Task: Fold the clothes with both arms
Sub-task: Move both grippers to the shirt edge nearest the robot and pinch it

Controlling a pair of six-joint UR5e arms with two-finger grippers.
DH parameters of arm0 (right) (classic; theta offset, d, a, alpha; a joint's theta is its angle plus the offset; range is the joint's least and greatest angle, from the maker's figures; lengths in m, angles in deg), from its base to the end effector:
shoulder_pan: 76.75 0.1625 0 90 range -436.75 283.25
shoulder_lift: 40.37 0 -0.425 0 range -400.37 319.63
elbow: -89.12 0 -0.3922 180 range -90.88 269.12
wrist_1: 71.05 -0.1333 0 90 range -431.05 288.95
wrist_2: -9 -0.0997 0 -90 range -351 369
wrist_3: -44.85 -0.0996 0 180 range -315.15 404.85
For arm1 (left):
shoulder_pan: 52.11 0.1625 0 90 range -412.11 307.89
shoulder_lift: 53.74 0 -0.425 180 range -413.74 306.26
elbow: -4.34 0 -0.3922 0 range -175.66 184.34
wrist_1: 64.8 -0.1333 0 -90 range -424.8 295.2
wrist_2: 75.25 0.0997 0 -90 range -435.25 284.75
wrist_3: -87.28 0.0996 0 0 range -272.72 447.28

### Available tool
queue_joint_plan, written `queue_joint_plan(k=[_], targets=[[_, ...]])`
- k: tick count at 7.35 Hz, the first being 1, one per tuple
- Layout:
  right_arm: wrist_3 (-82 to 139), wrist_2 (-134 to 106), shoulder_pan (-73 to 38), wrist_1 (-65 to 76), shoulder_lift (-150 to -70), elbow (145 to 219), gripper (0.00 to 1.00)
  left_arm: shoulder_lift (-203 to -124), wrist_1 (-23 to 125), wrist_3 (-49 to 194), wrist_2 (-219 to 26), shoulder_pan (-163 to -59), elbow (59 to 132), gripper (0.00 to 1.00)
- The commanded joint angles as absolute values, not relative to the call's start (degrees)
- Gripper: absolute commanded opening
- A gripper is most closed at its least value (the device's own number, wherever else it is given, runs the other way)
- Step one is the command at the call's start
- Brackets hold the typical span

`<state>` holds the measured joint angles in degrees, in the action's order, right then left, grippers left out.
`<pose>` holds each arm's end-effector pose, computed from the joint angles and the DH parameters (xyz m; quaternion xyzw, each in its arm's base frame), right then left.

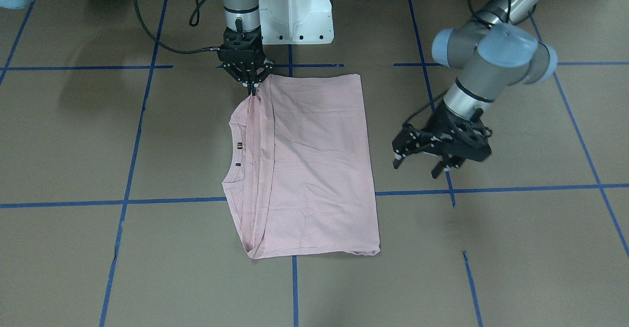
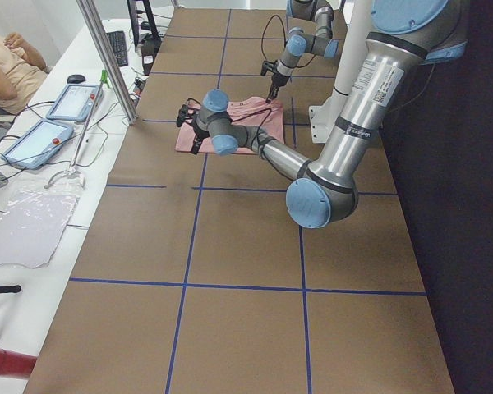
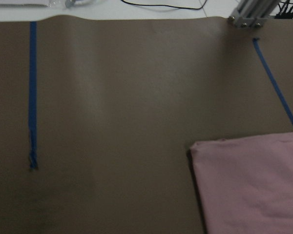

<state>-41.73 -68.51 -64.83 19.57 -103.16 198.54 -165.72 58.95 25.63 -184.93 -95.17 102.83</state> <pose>-0.5579 -0.2760 0.2512 0.1511 -0.3717 0.1102 0.9093 0.3885 -0.4996 0.3087 0.1881 0.5098 -0.0167 0.8393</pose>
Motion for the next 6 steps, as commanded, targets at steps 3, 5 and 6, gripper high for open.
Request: queue_joint_plan(k=[3,5,6], targets=[[-41.8,-68.5,-64.8,19.5,-103.4,198.5,0.00,-159.6,49.6,-0.4,-169.2,-71.6,116.8,0.81],[-41.8,-68.5,-64.8,19.5,-103.4,198.5,0.00,-159.4,46.4,-2.8,-166.9,-67.9,116.5,0.78],[-41.8,-68.5,-64.8,19.5,-103.5,198.5,0.00,-159.2,46.3,-2.8,-166.9,-67.2,115.9,0.78]])
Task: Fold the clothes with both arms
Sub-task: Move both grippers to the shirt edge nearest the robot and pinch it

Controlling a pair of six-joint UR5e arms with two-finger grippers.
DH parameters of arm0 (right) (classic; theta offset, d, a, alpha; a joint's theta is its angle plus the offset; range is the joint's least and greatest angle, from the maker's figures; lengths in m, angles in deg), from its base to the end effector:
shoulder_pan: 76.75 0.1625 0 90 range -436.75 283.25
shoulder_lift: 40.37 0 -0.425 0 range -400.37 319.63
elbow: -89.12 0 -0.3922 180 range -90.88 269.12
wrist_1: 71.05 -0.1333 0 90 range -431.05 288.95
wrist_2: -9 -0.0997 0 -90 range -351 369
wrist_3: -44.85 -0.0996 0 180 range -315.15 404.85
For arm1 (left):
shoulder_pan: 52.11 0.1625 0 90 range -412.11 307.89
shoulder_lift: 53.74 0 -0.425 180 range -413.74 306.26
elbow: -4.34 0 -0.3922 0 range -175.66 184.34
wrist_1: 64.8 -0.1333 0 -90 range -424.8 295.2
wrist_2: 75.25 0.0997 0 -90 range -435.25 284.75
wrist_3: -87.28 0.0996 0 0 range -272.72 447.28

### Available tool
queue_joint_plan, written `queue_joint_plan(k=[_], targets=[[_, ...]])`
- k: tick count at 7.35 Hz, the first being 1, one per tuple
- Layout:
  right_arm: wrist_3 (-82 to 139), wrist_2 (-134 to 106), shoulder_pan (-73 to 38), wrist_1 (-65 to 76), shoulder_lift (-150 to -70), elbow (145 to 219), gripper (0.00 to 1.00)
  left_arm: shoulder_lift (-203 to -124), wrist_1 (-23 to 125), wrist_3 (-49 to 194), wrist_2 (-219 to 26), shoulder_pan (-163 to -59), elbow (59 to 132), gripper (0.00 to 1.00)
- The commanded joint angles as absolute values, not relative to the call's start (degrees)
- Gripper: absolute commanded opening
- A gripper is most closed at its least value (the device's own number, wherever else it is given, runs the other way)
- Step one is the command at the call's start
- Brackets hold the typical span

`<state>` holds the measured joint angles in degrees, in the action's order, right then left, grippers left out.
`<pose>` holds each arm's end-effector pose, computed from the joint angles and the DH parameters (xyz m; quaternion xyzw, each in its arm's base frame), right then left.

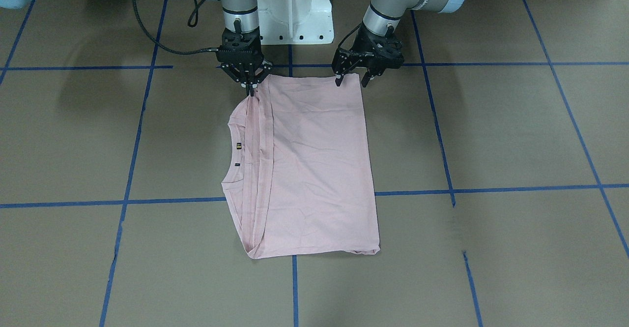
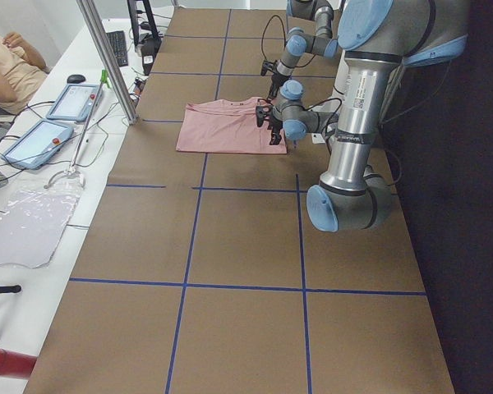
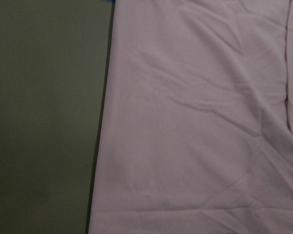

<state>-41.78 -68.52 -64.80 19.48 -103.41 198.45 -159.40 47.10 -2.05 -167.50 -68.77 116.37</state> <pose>-0.5578 -0.2763 0.2542 0.1508 -0.3697 0.1107 0.9101 0.5007 -0.2849 0.2963 0.0580 0.4937 -0.1110 0.8606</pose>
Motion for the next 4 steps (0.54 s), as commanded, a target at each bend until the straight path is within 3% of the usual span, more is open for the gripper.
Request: queue_joint_plan(k=[1,4], targets=[[-41.8,-68.5,-64.8,19.5,-103.5,198.5,0.00,-159.2,45.2,-2.8,-166.9,-66.4,115.9,0.78],[-41.7,-68.5,-64.8,19.5,-103.5,198.5,0.00,-158.9,44.3,-2.8,-166.9,-64.7,115.8,0.73]])
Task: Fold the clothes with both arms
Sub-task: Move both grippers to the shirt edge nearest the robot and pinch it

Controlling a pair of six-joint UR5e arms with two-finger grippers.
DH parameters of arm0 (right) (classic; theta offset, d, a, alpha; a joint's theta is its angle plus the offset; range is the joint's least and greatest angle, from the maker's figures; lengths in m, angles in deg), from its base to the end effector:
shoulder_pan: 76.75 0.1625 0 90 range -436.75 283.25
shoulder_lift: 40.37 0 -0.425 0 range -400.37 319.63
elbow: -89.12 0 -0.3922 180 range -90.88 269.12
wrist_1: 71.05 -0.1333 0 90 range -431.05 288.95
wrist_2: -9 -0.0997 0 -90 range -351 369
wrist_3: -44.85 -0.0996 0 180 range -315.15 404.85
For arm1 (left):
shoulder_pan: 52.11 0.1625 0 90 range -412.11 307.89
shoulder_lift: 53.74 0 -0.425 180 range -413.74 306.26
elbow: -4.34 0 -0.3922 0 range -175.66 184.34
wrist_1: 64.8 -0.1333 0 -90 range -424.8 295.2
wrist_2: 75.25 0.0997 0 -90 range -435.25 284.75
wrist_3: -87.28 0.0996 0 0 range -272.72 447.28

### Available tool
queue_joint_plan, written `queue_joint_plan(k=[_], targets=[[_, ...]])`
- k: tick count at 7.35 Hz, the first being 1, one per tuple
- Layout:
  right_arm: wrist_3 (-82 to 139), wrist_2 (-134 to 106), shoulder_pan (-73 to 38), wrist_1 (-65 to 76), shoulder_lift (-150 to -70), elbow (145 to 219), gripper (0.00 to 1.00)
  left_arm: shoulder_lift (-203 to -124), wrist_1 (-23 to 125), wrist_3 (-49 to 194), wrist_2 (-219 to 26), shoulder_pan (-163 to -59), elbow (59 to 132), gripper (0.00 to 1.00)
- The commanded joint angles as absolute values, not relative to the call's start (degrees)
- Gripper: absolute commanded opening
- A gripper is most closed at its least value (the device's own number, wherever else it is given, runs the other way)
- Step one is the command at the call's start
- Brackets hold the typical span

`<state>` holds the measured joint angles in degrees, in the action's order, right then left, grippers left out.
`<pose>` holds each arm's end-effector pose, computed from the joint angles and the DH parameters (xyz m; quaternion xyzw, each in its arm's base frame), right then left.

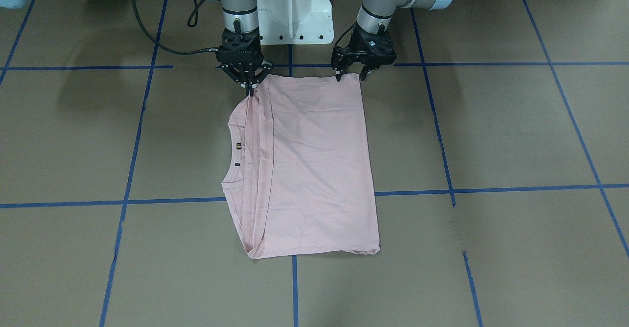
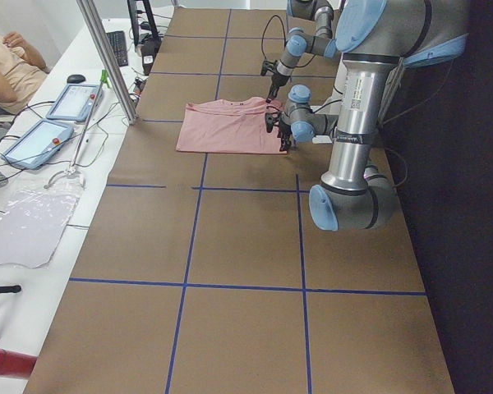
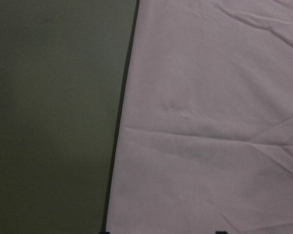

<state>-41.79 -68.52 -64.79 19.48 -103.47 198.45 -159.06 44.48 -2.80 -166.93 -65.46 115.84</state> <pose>-0.5577 -0.2764 0.2549 0.1507 -0.3692 0.1108 0.9103 0.5191 -0.2572 0.3101 0.0415 0.4685 -0.0963 0.8772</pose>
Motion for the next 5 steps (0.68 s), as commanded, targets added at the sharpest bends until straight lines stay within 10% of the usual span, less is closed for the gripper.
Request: queue_joint_plan(k=[1,5], targets=[[-41.7,-68.5,-64.8,19.5,-103.5,198.5,0.00,-158.9,44.3,-2.8,-166.9,-64.4,115.6,0.69],[-41.8,-68.5,-64.7,19.5,-103.5,198.5,0.00,-158.9,44.3,-2.7,-166.9,-64.4,114.9,0.68]])
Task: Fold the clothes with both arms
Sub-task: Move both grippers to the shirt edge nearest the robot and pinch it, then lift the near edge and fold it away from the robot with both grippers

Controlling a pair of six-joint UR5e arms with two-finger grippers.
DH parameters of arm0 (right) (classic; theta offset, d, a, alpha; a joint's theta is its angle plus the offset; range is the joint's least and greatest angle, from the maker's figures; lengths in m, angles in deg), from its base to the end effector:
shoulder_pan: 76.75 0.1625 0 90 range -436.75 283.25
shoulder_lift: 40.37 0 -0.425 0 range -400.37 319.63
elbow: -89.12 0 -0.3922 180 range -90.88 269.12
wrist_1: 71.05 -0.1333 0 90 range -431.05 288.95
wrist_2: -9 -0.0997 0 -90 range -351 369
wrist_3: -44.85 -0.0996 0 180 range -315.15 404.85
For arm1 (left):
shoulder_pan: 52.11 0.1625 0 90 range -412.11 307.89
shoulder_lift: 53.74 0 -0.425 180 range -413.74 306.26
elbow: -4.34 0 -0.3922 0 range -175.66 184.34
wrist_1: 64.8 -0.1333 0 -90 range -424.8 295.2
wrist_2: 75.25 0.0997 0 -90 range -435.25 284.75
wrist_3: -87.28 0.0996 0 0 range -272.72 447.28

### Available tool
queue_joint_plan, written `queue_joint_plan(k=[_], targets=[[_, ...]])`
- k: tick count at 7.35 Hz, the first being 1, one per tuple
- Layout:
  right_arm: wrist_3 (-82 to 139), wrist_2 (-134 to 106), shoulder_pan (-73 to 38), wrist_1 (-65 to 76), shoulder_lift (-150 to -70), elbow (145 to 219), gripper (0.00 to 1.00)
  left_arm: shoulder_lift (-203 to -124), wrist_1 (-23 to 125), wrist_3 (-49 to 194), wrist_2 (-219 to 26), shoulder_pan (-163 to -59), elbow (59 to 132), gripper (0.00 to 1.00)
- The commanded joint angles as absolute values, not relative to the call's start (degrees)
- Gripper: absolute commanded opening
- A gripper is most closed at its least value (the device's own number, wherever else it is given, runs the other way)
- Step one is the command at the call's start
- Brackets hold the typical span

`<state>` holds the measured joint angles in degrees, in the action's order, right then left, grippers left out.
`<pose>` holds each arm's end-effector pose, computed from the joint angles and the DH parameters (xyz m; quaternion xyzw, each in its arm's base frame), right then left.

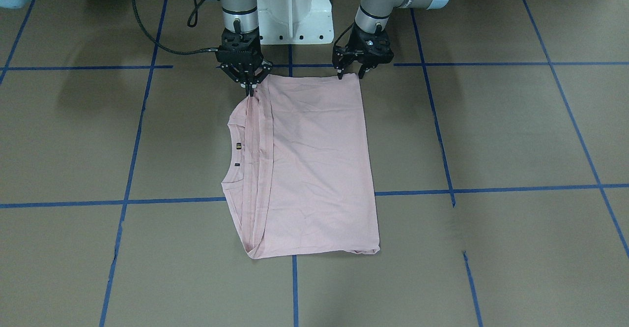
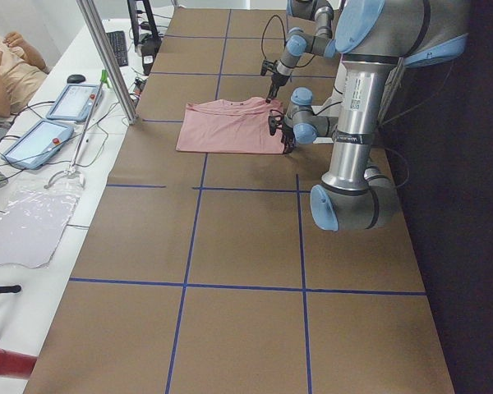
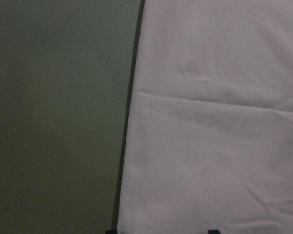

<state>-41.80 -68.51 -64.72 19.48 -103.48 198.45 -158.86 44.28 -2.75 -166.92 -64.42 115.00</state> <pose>-0.5573 -0.2771 0.2550 0.1510 -0.3691 0.1114 0.9103 0.5270 -0.2485 0.3193 0.0364 0.4594 -0.0887 0.8831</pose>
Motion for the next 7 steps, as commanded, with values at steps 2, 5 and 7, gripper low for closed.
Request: queue_joint_plan(k=[2,5,7], targets=[[-41.8,-68.5,-64.7,19.5,-103.5,198.5,0.00,-158.8,44.3,-2.6,-166.9,-64.4,114.9,0.68],[-41.8,-68.5,-64.7,19.6,-103.5,198.5,0.00,-158.5,44.3,-2.6,-166.9,-64.3,115.0,0.47],[-41.7,-68.5,-64.6,19.6,-103.5,198.4,0.00,-158.5,44.4,-2.5,-167.0,-64.2,115.2,0.00]])
